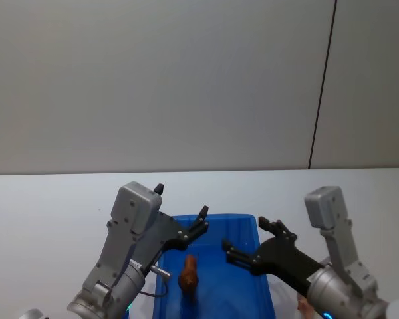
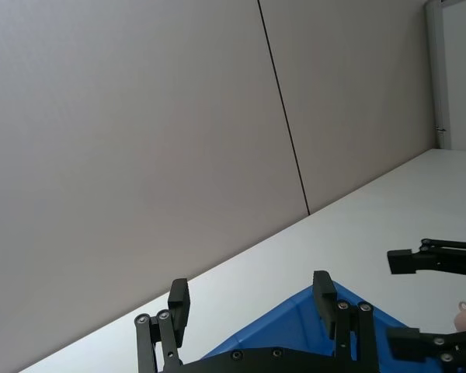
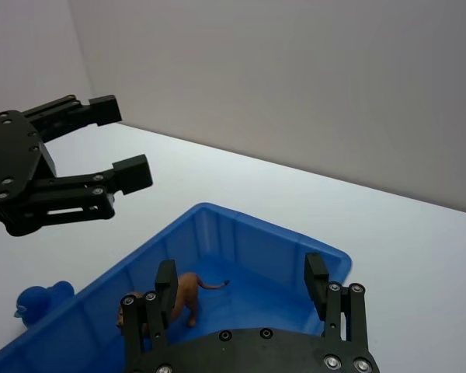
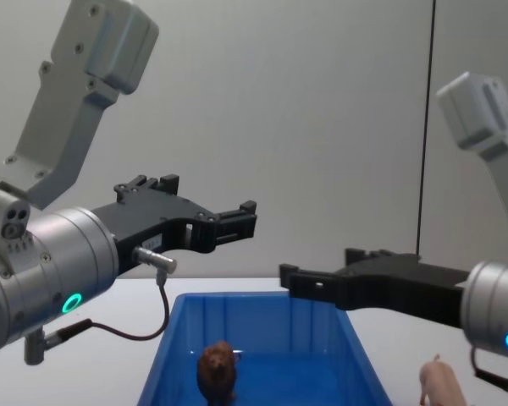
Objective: Pick up the two dolls from the table and place them into the box.
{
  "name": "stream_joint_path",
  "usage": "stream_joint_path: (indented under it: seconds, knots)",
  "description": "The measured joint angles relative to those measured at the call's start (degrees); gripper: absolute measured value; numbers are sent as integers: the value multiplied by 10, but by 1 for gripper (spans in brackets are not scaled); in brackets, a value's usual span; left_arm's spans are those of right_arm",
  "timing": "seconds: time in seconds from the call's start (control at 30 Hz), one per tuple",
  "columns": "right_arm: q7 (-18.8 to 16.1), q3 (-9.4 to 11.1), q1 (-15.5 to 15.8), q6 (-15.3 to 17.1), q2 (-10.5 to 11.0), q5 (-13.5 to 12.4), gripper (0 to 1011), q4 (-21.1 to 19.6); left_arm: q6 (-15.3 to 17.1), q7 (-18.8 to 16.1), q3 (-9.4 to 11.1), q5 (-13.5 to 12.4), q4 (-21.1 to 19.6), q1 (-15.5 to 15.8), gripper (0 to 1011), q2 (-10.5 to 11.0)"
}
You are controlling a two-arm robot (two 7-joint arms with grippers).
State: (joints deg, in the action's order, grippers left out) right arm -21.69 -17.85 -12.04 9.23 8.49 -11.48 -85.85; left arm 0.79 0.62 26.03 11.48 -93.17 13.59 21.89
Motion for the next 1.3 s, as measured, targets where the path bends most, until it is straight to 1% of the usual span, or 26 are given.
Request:
stream_joint_path:
  seconds: [0.2,0.23,0.3,0.4,0.53,0.63,0.67,0.77,1.0,1.3]
  knots:
    - [35,3,23,11,13,4,1001,-35,0,0,0,0,0,0,1001,0]
    - [47,4,30,14,16,5,1001,-43,0,0,0,0,0,0,1001,0]
    - [57,5,36,17,20,5,1001,-52,0,0,0,0,0,0,1001,0]
    - [85,8,55,24,30,6,1001,-75,0,0,0,0,0,0,1001,0]
    - [107,11,69,30,38,6,1001,-90,0,0,0,0,0,0,1001,0]
    - [132,14,87,38,47,6,1001,-106,0,0,0,0,0,0,1001,0]
    - [132,14,87,38,47,6,1001,-106,0,0,0,0,0,0,1001,0]
    - [154,17,102,47,55,6,1001,-119,0,0,0,0,0,0,1001,0]
    - [180,20,125,59,65,3,1001,-130,0,0,0,0,0,0,1001,0]
    - [197,20,143,66,68,0,1001,-131,0,0,0,0,0,0,1001,0]
